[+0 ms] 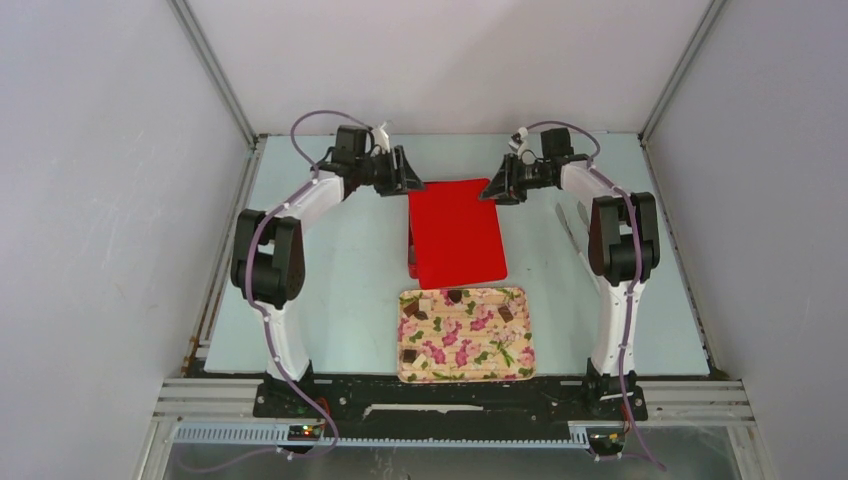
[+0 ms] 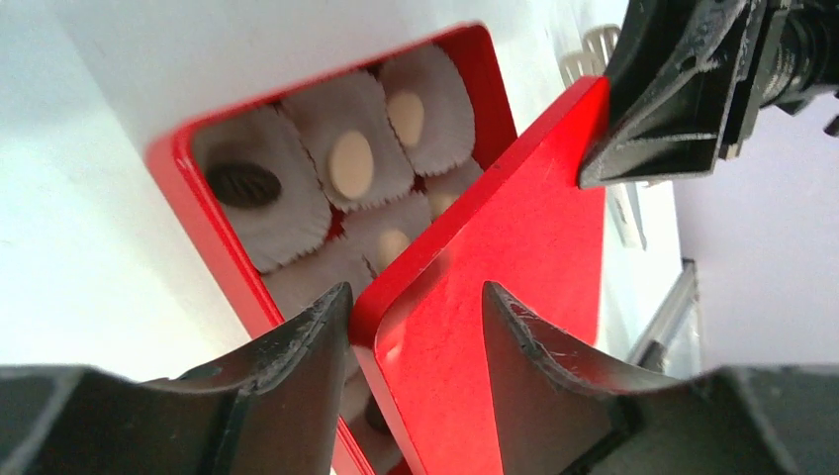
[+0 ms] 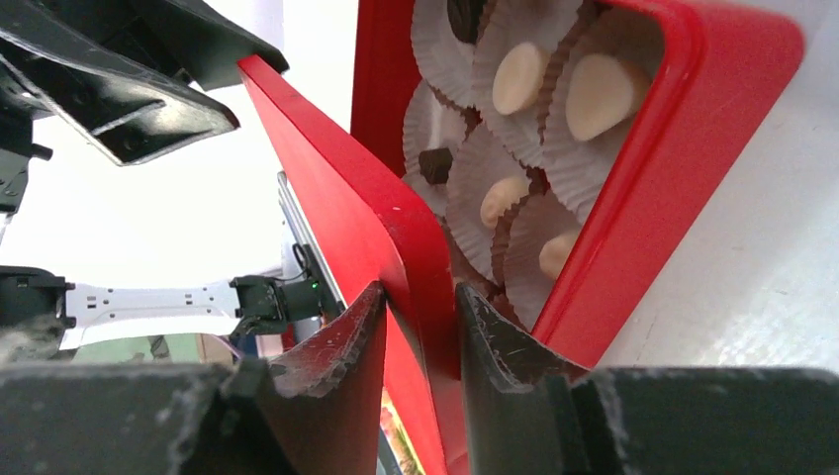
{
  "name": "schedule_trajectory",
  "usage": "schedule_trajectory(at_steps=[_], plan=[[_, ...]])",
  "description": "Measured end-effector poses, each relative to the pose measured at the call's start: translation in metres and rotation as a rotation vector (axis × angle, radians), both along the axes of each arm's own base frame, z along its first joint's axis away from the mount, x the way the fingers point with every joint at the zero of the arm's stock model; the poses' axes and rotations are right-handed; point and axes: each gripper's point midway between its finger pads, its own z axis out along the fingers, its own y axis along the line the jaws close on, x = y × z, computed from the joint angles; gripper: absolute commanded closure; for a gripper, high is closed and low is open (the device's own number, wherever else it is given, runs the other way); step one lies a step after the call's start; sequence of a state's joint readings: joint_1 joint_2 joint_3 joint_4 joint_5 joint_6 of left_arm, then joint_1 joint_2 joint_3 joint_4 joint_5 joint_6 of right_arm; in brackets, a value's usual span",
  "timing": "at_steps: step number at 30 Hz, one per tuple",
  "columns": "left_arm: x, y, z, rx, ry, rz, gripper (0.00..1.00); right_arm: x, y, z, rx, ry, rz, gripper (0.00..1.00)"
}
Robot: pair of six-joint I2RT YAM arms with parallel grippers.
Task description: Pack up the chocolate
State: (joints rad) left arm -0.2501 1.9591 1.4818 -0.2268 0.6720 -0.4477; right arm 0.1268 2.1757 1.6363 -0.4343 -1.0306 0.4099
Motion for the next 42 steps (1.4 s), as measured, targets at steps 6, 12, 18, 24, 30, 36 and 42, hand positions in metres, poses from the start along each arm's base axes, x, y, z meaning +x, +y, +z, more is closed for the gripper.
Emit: schedule_trajectory(at_steps=[6, 12, 18, 24, 30, 36, 42], plan=[[0.038, 0.020, 0.019, 0.139, -0.145, 0.100, 0.36, 0.017, -0.001, -0.005, -0.026, -0.022, -0.024, 0.76], [0.061, 0.067, 0.003, 0.336, -0.160, 0.292, 0.35, 0.027, -0.005, -0.027, -0.035, 0.030, -0.050, 0.76], [0.028, 0.097, -0.018, 0.397, -0.097, 0.330, 0.35, 0.029, -0.008, -0.027, -0.022, 0.048, -0.059, 0.60], [-0.013, 0.091, 0.004, 0.322, -0.117, 0.277, 0.35, 0.027, -0.013, -0.015, -0.025, -0.001, -0.058, 0.39], [-0.038, 0.077, 0.023, 0.220, -0.124, 0.225, 0.00, 0.029, -0.041, -0.010, -0.131, -0.062, -0.116, 0.30], [-0.061, 0.065, -0.001, 0.146, -0.007, 0.195, 0.00, 0.022, -0.068, -0.023, -0.237, -0.055, -0.168, 0.28], [-0.071, 0.043, -0.010, 0.100, 0.041, 0.116, 0.00, 0.017, -0.066, -0.033, -0.304, -0.056, -0.150, 0.27]])
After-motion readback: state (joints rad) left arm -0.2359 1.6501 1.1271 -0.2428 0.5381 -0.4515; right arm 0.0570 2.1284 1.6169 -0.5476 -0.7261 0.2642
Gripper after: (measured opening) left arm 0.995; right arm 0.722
